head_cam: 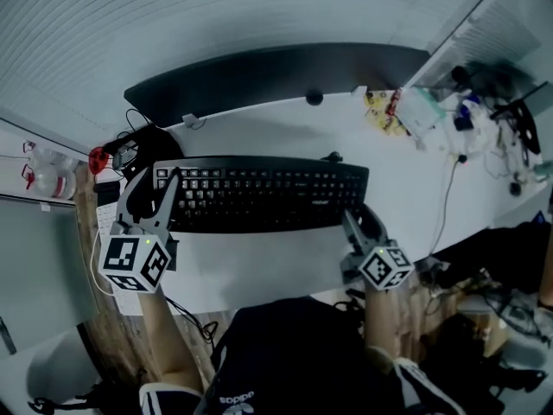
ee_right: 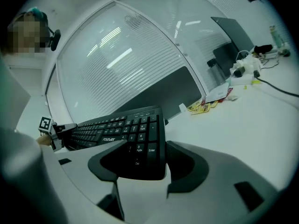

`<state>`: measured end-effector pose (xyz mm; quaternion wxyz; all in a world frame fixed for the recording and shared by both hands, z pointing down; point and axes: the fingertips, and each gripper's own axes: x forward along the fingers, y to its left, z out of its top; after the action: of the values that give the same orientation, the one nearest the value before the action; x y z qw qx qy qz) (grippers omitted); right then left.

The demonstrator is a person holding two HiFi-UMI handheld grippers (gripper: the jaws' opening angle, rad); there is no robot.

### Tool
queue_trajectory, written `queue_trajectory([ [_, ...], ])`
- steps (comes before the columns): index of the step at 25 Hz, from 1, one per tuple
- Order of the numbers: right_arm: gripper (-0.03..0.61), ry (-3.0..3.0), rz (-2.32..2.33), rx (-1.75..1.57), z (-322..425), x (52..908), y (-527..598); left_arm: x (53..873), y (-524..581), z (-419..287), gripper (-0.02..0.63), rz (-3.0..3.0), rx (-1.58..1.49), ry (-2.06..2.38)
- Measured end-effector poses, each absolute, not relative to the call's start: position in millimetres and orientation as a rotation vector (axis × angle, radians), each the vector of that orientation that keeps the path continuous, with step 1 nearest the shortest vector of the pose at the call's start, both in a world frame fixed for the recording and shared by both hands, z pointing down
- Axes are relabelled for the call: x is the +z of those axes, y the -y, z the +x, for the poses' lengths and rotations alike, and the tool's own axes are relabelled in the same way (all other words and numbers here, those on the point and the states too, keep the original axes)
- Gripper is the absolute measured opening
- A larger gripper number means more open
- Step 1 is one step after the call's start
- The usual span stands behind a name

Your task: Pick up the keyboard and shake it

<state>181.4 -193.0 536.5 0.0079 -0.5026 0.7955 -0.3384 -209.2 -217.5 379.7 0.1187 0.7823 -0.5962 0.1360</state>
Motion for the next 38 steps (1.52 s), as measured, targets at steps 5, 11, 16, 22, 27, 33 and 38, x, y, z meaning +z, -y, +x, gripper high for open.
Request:
queue_trajectory([
  [5, 0.252, -2.479, -1.574, -0.964, 185.6, 504.0, 186.0, 328.4, 215.7, -196.4, 0.201, 2.402, 0.381, 1.772],
  [11, 0.252, -2.452, -1.582, -0.879, 196.6, 476.5, 172.9, 278.3, 207.4, -174.7, 0.201, 2.514, 0.353, 1.829],
  [16, 0.252, -2.424, -1.597, -0.84, 199.0, 465.1, 166.2, 254.9, 200.2, -168.9, 0.201, 2.564, 0.342, 1.861],
  [22, 0.252, -2.418, -1.584, -0.8, 200.9, 453.9, 154.6, 244.0, 183.6, -164.2, 0.201, 2.588, 0.328, 1.889],
  [27, 0.252, -2.429, -1.582, -0.782, 197.1, 456.9, 167.7, 246.6, 194.6, -169.8, 0.201, 2.598, 0.337, 1.887],
  [33, 0.252, -2.453, -1.569, -0.769, 196.0, 444.6, 160.9, 238.2, 182.5, -170.7, 0.2, 2.603, 0.317, 1.898],
  [38, 0.252, -2.474, -1.575, -0.79, 193.8, 450.8, 169.4, 244.7, 193.1, -175.0, 0.201, 2.602, 0.311, 1.92],
])
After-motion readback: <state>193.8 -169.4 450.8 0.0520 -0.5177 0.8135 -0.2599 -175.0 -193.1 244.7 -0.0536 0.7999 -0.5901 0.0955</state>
